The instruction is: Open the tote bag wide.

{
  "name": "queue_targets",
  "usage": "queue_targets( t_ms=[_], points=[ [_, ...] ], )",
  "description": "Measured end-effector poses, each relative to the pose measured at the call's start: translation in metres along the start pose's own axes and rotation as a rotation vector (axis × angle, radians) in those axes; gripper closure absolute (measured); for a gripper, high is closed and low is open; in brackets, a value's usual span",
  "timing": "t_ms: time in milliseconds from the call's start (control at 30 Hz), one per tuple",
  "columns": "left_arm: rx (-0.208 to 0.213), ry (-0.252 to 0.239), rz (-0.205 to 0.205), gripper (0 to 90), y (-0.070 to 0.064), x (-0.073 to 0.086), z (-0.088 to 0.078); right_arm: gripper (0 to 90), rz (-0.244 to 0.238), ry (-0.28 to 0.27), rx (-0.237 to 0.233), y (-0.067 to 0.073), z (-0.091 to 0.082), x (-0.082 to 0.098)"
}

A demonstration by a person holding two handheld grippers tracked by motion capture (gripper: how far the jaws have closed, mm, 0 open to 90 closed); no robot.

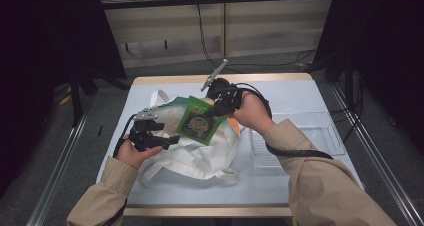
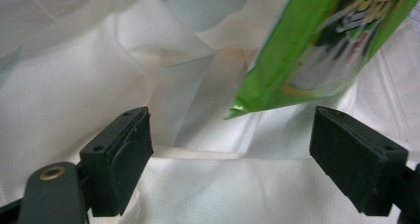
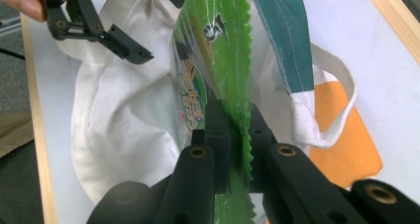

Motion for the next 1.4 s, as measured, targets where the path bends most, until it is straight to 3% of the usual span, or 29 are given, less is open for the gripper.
queue_targets(
  t_ms=[433,733,1400],
  points=[
    [-0.005,0.015,0.013,15.1,0.001,0.002,0.001,84.8,-0.02,0.018,-0.004,0.003,-0.017,-0.003],
    [0.005,0.011,0.003,14.8,0.0,0.003,0.005,84.6,-0.039,0.063,-0.009,0.005,-0.027,-0.002],
    [0.003,0.03,0.005,14.4,-0.003,0.006,0.008,84.3,-0.038,0.083,-0.028,0.005,-0.06,-0.002]
  ],
)
Point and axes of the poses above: each handheld gripper's, and its own axes: z roughly forward along the jaws, x roughly out of its underside, y roughly to its left, the point moved 6 cm from there along z, roughly forward along the jaws, and after that the axes turned 9 degrees about -y, right-handed, at the moved point
